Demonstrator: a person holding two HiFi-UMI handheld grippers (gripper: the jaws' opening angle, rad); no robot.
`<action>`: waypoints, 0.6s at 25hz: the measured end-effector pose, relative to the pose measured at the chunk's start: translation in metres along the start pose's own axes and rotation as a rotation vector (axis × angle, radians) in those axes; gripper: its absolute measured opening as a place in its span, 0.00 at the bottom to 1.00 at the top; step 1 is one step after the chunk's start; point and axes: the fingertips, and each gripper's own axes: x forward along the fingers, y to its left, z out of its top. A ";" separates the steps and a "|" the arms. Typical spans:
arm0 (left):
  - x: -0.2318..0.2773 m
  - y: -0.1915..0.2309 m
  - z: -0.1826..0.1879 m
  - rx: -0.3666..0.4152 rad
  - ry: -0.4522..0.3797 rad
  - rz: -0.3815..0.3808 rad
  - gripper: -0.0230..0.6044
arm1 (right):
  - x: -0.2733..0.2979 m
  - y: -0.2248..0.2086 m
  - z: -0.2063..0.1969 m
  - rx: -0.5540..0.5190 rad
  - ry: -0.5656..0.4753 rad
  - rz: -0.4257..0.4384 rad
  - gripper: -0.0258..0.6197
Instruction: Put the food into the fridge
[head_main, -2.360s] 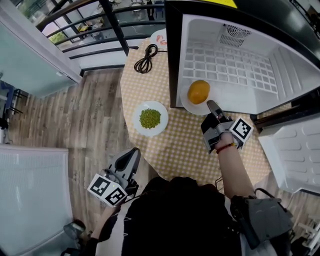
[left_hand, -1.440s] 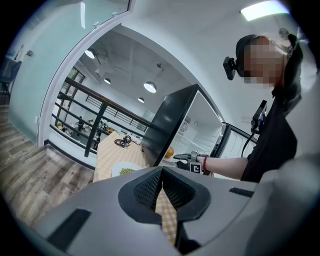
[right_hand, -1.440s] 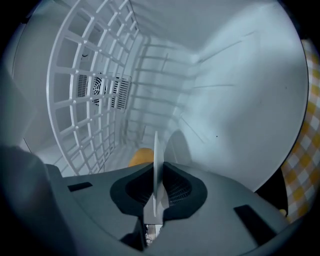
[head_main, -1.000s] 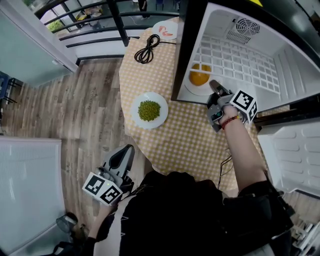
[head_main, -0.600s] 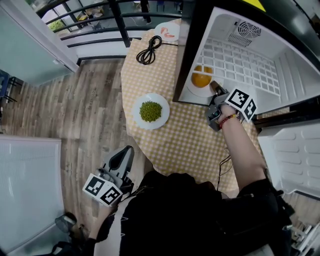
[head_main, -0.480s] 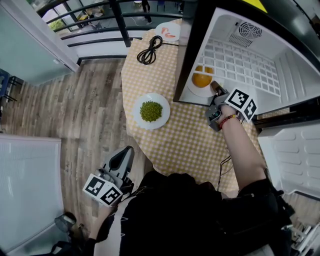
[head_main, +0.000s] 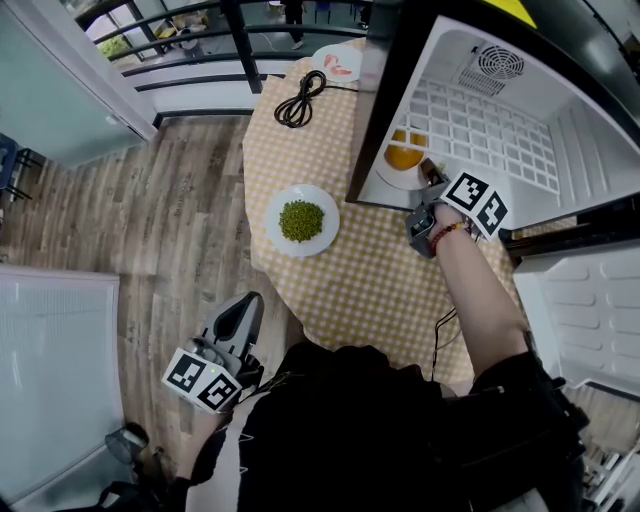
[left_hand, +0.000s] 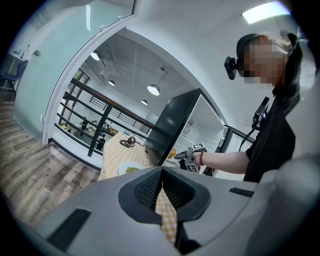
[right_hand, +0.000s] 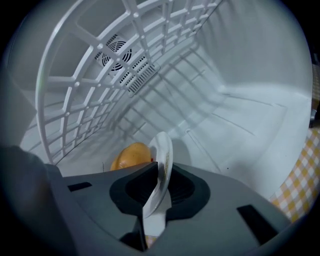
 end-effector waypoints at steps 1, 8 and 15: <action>-0.001 0.002 0.001 0.000 -0.004 0.005 0.06 | 0.001 0.000 0.000 -0.017 0.003 -0.009 0.11; -0.009 0.016 0.012 0.005 -0.037 0.038 0.06 | 0.001 0.001 0.000 -0.106 0.008 -0.053 0.14; -0.012 0.019 0.009 -0.003 -0.039 0.049 0.06 | 0.005 0.003 0.004 -0.171 0.005 -0.072 0.15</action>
